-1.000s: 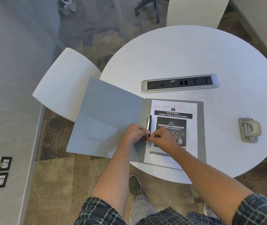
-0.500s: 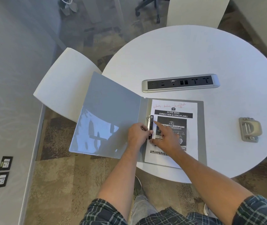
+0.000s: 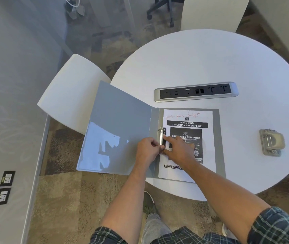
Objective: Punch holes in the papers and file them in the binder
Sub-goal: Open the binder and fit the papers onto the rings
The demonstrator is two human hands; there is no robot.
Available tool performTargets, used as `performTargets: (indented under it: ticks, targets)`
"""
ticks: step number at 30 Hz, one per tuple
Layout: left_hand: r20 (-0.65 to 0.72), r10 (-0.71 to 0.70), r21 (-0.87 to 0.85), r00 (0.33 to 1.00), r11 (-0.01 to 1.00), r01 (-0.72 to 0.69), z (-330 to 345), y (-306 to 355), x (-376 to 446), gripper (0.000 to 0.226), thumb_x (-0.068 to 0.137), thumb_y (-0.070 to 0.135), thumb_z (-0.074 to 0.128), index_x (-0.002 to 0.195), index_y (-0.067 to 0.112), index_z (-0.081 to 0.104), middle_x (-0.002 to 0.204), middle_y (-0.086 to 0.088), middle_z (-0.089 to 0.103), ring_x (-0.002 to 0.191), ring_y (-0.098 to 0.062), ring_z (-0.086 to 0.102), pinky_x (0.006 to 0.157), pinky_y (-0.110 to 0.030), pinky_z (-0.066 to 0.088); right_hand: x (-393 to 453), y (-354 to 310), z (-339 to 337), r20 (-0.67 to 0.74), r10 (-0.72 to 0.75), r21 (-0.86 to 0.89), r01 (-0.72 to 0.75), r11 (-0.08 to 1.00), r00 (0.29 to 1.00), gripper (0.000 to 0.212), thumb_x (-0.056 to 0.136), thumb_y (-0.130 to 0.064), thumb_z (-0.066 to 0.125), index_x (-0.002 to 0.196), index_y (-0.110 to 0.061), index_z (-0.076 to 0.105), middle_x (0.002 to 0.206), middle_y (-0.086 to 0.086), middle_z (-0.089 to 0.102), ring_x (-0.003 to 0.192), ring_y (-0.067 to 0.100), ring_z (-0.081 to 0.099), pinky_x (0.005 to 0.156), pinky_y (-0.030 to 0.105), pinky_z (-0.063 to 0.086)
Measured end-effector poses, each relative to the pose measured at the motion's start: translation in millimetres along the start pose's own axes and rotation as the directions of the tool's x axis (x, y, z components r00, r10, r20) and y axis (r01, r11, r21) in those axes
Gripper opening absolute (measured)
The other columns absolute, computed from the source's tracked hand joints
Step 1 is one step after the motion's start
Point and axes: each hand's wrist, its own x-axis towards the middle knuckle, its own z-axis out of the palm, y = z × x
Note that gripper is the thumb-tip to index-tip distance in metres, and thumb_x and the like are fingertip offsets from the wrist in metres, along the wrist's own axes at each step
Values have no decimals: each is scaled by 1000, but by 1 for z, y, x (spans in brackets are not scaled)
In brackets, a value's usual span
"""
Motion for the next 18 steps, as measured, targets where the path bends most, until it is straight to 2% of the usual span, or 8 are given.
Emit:
performTargets:
  ticks: [3,8,13,16,18]
  targets:
    - [-21,-5,-2,1000,1000,5,2,0,-4,21,81,26,84,76,11,70,69,1,74,61,-12,63,56,-25,47,0,5,1,-2,-38,-28,37,999,999,76,87,-72,60,153,-43,36,136,-2,55,120,21,61,97,50,46]
    - [-53,-8,4,999,1000,8,1,1,-7,22,79,27,85,72,13,70,71,1,73,71,-20,70,67,-37,58,2,8,8,-97,-40,-60,34,998,995,71,87,-70,60,142,-28,41,131,-3,58,112,22,64,88,46,50]
    - [-90,-17,39,996,999,20,0,6,-6,28,75,26,87,65,14,65,70,-3,73,61,-16,61,64,-38,59,4,8,11,-101,-54,-140,39,989,993,72,95,-69,46,155,-32,32,137,1,54,112,24,66,90,47,45]
    - [-47,-4,128,999,992,10,-3,15,-11,24,80,29,84,67,18,66,72,-1,73,67,-17,66,65,-35,58,4,9,8,-84,-67,-158,53,986,994,73,94,-72,44,156,-35,31,137,1,53,113,23,64,91,46,44]
    - [0,27,266,1000,964,-26,-13,27,-17,18,85,33,79,78,19,70,81,1,73,80,-21,69,73,-34,59,4,11,6,-63,-86,-197,72,978,994,77,92,-76,43,157,-36,29,139,-1,52,117,21,62,90,45,43]
